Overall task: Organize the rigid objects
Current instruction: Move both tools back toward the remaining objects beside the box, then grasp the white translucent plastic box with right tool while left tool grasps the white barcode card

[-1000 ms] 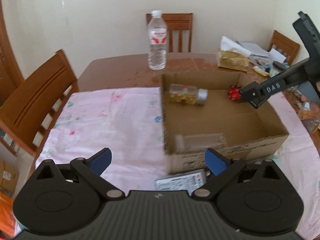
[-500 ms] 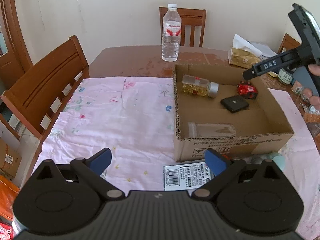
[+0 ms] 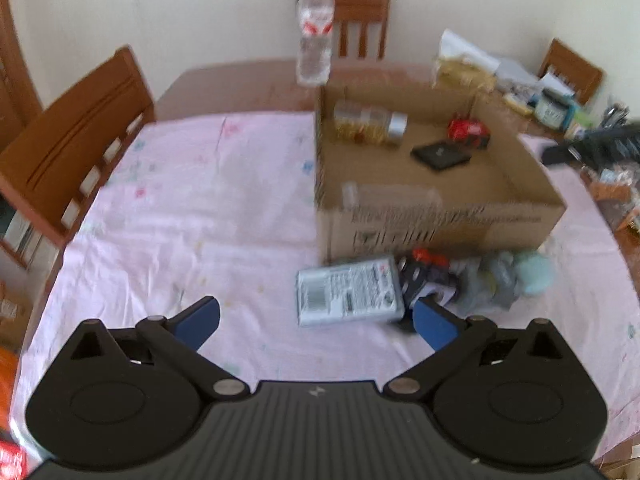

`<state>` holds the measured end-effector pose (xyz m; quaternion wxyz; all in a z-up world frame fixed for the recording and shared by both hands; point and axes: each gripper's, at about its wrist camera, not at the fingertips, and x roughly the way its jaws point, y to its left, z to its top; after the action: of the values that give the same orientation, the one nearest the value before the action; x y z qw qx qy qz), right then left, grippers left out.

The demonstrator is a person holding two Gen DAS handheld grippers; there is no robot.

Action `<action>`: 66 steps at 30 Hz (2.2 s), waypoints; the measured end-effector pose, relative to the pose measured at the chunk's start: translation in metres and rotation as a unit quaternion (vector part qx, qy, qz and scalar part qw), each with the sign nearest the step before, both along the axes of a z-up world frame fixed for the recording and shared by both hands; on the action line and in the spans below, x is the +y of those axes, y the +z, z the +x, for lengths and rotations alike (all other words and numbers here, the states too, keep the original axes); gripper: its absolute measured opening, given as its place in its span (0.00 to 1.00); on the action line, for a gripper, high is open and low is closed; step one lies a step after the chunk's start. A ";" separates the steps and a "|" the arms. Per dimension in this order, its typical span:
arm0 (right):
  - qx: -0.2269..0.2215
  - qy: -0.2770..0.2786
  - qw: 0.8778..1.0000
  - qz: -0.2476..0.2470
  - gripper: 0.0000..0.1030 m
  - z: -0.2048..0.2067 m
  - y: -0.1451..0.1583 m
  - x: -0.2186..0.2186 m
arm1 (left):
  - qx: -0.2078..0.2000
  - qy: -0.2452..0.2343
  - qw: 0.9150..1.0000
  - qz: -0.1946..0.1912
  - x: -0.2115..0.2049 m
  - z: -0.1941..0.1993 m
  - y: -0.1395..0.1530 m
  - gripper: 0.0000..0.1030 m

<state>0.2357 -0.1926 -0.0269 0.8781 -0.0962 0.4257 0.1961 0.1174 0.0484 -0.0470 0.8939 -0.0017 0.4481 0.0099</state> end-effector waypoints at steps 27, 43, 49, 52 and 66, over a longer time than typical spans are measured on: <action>0.049 -0.019 0.995 -0.081 1.00 -0.104 -0.088 0.093 | 0.029 -0.101 0.993 -0.050 0.018 0.057 -0.045 0.99; 0.079 -0.057 0.993 -0.060 1.00 -0.101 -0.102 0.078 | 0.051 -0.091 0.993 -0.058 0.018 0.085 -0.071 1.00; 0.091 -0.078 0.990 -0.075 1.00 -0.101 -0.105 0.066 | 0.066 -0.082 0.994 -0.012 0.036 0.075 -0.075 0.99; 0.105 -0.092 0.989 -0.055 1.00 -0.101 -0.110 0.057 | 0.067 -0.078 0.995 -0.019 0.044 0.067 -0.078 1.00; 0.083 -0.104 0.990 -0.036 1.00 -0.106 -0.111 0.054 | 0.049 -0.039 0.998 -0.007 0.033 0.049 -0.081 1.00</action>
<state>0.1293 -0.1384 -0.1384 0.8514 -0.0666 0.5114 0.0957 0.1668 0.0818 -0.1276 0.8706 0.0101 0.4911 -0.0278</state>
